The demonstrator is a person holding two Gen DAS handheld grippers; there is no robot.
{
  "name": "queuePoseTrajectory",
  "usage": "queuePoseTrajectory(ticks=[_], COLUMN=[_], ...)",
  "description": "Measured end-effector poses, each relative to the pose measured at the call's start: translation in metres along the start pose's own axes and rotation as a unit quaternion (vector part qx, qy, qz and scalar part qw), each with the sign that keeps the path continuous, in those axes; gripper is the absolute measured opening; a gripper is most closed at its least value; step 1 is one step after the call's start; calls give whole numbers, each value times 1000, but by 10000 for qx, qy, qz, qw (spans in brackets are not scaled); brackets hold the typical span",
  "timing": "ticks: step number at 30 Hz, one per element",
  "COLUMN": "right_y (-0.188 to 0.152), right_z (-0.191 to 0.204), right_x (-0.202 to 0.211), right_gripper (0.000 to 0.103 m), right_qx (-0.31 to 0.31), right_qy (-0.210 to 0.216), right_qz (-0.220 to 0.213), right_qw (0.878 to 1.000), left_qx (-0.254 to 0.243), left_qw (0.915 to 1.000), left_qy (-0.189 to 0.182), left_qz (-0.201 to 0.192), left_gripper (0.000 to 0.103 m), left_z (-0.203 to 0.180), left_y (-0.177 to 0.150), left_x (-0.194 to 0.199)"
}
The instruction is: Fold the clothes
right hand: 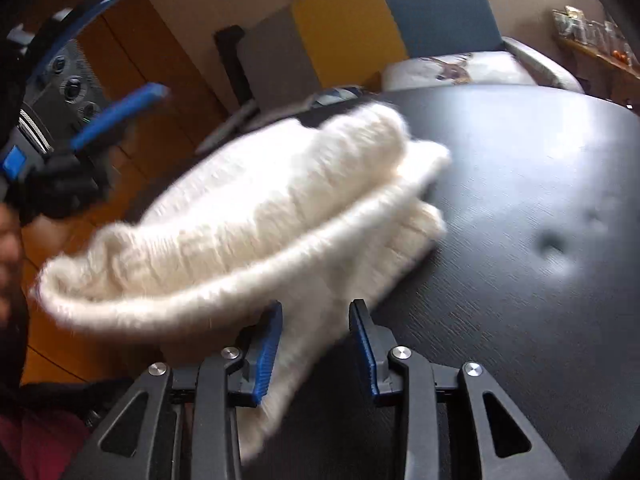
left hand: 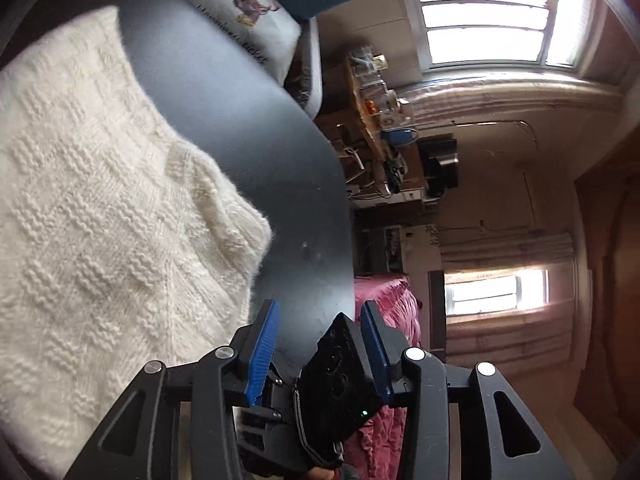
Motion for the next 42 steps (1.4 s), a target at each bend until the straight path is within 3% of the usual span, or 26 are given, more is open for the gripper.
queuePoseTrajectory(ticks=[3,5,8,10,11,13,16,20,22,27,30,31,33,38,42], right_y=[-10,-17,8,28,29,35,35,28,10,-17,-16,-14,-6,11,21], right_z=[-2,-4,34,72,90,119,138,127,113,83,79,78,72,43,16], right_x=[24,47,75,70,67,52,12,-38,-47,-23,-15,-9,8,40,22], right_gripper=[35,35,38,52,54,57,58,58,57,46,47,52,54,54,54], right_qx=[-134,-234,-61,355,554,896,1030,498,360,-391,-733,-856,-1082,-1792,-2669], right_qy=[-113,-107,650,1171,1392,1570,1593,2000,1693,1903,1956,1959,1962,1726,1697], right_qz=[-62,-167,-444,-309,-174,197,898,1703,1995,1575,1403,1360,1023,-18,-456], right_qw=[9998,9995,9969,9920,9886,9833,9777,9636,9645,9682,9678,9674,9692,9686,9476], left_qx=[-304,-487,-538,-569,-617,-778,-1182,-1791,-2012,-2314,-2319,-2316,-2264,-2781,-3210], left_qw=[9988,9954,9867,9791,9753,9711,9718,9732,9732,9674,9670,9670,9688,9586,9451], left_qy=[-201,150,855,1276,1454,1659,1554,1176,1014,959,863,838,778,492,514], left_qz=[-333,-806,-1277,-1477,-1545,-1531,-1323,-833,-455,384,610,651,642,354,331], left_gripper=[51,55,56,56,56,55,55,55,55,54,41,41,41,44,51], left_z=[-6,4,41,66,77,95,106,101,102,123,129,130,122,80,62], left_y=[6,16,22,21,19,11,-3,-16,-21,-37,-40,-41,-40,-48,-55], left_x=[50,85,126,144,151,156,153,135,122,100,98,99,103,116,98])
Point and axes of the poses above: each gripper's, at about its wrist camera, not at the fingertips, and x roughly against the way its jaws point, z to its left, y to its top, the point moved 3 cm from there along -x, roughly the way its jaws point, and after that the axes turned 3 degrees about y, right-handed, at the moved point
